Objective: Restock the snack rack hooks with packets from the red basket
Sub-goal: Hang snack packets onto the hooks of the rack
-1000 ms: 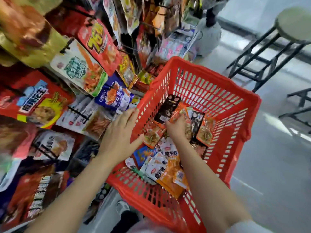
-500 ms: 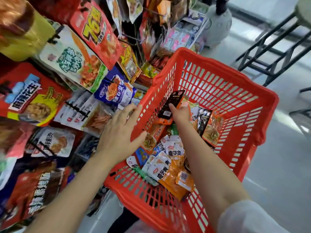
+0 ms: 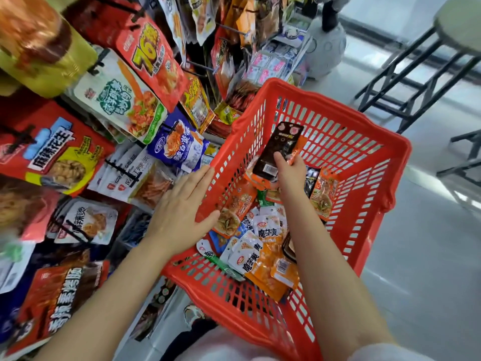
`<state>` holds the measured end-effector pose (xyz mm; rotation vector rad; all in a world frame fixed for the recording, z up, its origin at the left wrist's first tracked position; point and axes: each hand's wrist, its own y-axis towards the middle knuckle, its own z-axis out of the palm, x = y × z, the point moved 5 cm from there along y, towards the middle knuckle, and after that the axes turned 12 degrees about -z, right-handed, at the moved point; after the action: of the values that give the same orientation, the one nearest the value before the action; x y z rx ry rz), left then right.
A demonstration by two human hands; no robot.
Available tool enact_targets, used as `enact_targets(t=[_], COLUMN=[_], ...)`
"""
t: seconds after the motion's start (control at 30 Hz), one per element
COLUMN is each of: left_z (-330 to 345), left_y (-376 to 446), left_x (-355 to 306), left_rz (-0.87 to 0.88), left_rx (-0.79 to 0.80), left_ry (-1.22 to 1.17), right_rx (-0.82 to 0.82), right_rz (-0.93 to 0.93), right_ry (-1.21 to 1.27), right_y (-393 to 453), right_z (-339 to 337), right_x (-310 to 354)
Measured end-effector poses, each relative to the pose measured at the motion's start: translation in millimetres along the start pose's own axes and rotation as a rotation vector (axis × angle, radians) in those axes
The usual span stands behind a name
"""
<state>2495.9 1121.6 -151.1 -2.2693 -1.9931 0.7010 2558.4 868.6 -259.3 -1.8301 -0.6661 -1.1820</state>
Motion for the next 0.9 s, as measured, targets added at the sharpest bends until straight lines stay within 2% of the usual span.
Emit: enact_targets(t=[0.1,0.2,0.37,0.57,0.9], left_z=[1.2,2.1,3.0,-0.3,-10.0], left_y=[-10.4,-19.1,-22.7,-21.2,9.9], left_x=[3.4,7.6,9.4,6.9,-15.3], left_rz=[0.011,0.027,0.016,0.001,-0.007], left_rx=[0.002,-0.016,-0.009,-0.032,-0.098], left_ry=[0.016,0.013,0.004,-0.021,0.008], right_rx=[0.022,0.080,0.291,0.191,0.338], right_rz=[0.002,0.094,0.306,0.295,0.243], right_ry=[0.027,0.002,-0.098,-0.169,-0.434], right_y=[-23.0,-47.4,-80.2,-80.7,-61.8], right_z=[-8.1,-3.2,35.4,53.0,26.5], right_x=[-9.3,-29.4,-69.0,-67.0,-57.5])
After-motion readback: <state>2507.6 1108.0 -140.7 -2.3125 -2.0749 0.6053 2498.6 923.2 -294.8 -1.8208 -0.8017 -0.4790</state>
